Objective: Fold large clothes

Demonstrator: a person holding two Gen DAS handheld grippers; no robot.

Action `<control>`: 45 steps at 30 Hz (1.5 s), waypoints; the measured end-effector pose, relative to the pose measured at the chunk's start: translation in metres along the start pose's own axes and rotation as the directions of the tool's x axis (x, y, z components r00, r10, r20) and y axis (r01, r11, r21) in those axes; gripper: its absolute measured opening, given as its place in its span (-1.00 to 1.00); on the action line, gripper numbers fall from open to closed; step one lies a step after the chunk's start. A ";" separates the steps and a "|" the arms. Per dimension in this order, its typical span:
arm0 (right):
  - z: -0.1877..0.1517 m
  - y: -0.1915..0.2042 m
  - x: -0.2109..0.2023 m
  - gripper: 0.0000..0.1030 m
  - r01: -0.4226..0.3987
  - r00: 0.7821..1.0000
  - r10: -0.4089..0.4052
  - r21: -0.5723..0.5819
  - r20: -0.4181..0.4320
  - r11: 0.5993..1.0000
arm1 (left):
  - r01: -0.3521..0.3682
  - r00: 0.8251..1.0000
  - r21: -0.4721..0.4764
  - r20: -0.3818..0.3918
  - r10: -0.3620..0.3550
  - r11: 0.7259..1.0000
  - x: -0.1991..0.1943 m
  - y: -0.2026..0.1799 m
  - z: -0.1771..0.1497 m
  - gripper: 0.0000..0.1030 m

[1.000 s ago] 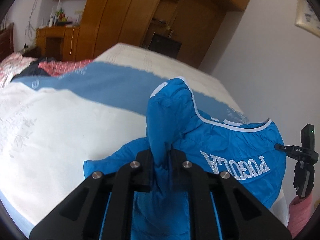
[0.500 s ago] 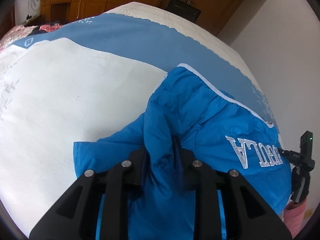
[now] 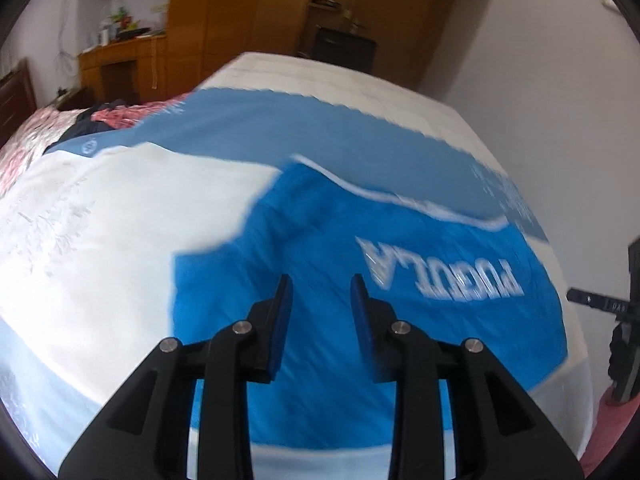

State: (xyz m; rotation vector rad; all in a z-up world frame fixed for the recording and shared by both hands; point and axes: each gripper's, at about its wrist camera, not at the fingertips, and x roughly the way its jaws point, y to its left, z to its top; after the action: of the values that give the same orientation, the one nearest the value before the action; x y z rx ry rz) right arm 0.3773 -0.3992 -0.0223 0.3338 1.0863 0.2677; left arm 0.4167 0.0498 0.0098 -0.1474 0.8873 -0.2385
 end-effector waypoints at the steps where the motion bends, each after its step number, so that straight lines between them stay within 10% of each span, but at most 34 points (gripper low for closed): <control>1: -0.006 0.005 -0.001 -0.51 -0.010 1.000 0.010 -0.010 -0.002 1.000 | 0.018 1.000 0.006 -0.018 -0.018 1.000 0.002 -0.006 -0.006 -0.42; 14: -0.029 0.070 0.058 -0.52 0.002 0.995 -0.009 -0.073 -0.098 0.997 | 0.093 0.985 0.100 -0.157 -0.077 0.991 0.058 -0.087 -0.038 -0.42; 29: -0.046 0.047 0.061 -0.71 -0.045 0.998 0.044 -0.014 -0.045 0.999 | 0.130 0.980 0.041 -0.157 -0.122 0.991 0.063 -0.058 -0.061 -0.43; 45: -0.050 -0.013 0.069 -0.68 0.017 1.000 -0.017 0.076 -0.002 0.997 | -0.022 0.997 0.071 -0.068 0.027 0.997 0.062 -0.006 -0.061 -0.30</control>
State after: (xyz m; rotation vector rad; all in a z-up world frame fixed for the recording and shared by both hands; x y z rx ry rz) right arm 0.3638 -0.3793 -0.1045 0.3918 1.1019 0.2119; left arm 0.4060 0.0252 -0.0736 -0.0629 0.9474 -0.2532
